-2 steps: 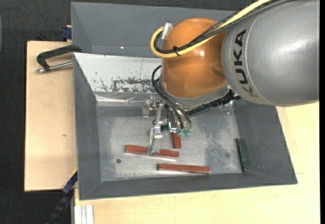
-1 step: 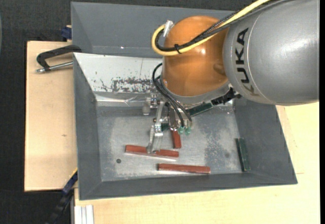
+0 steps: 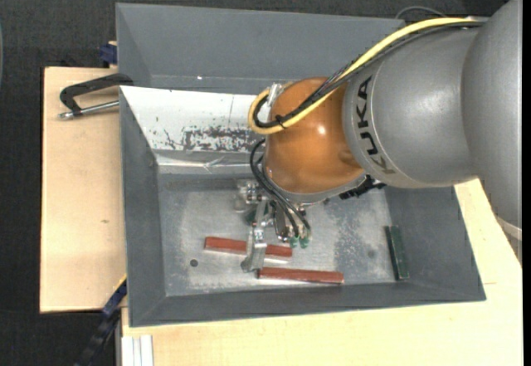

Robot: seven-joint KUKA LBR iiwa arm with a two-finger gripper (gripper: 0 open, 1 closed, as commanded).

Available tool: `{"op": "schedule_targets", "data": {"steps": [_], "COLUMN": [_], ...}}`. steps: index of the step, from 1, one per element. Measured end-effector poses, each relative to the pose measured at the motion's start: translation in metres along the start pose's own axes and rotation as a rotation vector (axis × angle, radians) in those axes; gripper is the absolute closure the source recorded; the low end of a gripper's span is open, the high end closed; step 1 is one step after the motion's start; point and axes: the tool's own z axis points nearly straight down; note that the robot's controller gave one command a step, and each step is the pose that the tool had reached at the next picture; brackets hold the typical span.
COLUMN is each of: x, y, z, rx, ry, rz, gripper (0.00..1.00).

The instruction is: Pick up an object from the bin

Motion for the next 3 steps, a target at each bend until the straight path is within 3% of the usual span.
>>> {"op": "schedule_targets", "data": {"steps": [1, 2, 3], "x": [0.004, 0.006, 0.006], "y": [-0.005, -0.009, 0.004], "z": [0.037, 0.030, 0.060], "rx": [0.002, 0.001, 0.001], "ry": [0.010, 0.005, 0.003], "rz": [0.005, -0.013, 0.102], "gripper": [0.00, 0.00, 0.00]}}
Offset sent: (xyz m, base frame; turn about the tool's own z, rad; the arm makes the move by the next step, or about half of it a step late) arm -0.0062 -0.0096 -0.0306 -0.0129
